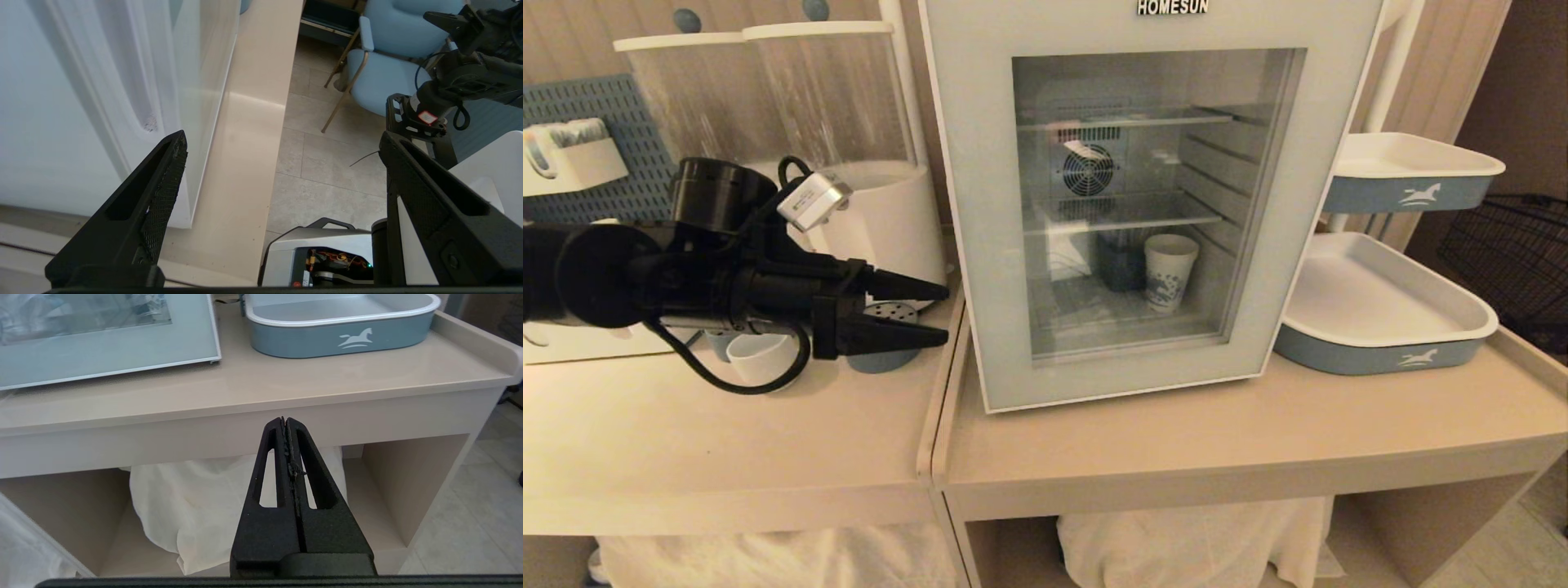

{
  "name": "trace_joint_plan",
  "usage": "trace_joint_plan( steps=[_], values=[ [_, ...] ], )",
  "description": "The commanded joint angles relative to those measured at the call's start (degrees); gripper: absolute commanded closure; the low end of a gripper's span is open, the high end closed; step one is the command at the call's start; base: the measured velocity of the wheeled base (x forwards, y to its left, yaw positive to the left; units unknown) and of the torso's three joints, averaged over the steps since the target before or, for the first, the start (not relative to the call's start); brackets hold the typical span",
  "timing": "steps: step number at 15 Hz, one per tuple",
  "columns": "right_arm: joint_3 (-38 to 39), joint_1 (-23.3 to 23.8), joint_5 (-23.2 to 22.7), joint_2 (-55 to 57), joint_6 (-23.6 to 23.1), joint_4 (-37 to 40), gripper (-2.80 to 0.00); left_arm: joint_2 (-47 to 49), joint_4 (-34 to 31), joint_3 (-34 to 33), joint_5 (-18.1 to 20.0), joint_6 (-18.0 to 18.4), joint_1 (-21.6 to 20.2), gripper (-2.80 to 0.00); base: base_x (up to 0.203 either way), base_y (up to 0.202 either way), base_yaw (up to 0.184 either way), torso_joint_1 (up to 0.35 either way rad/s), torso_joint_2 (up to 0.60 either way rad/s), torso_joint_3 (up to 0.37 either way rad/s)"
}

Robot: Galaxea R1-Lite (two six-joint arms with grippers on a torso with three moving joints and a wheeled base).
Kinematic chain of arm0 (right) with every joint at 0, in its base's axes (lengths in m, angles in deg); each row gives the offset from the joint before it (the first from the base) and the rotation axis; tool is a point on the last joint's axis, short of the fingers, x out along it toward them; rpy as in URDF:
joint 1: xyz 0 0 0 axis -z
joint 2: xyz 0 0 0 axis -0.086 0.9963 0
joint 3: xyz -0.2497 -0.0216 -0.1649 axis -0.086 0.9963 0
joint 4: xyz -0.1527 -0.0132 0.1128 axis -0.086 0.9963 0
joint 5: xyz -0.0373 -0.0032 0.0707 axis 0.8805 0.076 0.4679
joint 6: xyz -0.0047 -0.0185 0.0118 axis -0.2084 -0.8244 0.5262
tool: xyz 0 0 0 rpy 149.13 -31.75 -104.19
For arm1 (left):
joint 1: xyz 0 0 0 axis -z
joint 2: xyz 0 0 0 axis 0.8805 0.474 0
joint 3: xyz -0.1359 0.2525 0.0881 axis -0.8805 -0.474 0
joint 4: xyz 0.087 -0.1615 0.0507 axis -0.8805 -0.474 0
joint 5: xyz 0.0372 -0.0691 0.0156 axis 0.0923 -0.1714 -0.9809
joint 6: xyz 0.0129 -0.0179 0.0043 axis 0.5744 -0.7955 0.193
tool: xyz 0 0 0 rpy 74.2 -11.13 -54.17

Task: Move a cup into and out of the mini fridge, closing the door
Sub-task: Open the freezer door

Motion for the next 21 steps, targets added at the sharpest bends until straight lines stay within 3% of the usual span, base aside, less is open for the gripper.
trace_joint_plan(
  steps=[1, 5, 21],
  values=[
    [0.0, 0.0, 0.0, 0.0, 0.0, 0.0, 0.0, 0.3, 0.4, 0.2, 0.1, 0.1, 0.1, -2.8, 0.0, 0.0, 0.0, 0.0, 0.0, 0.0],
    [0.0, 0.0, 0.0, 0.1, 0.0, 0.0, 0.0, 1.0, 7.5, -0.8, -4.8, -0.9, 2.0, -2.8, 0.0, 0.0, 0.0, 0.0, 0.0, 0.0],
    [0.0, 0.0, 0.0, 0.1, 0.0, -0.1, 0.0, 1.7, 12.1, -1.4, -4.6, -5.1, 3.3, -2.8, 0.0, 0.0, 0.0, 0.0, 0.0, 0.0]
  ],
)
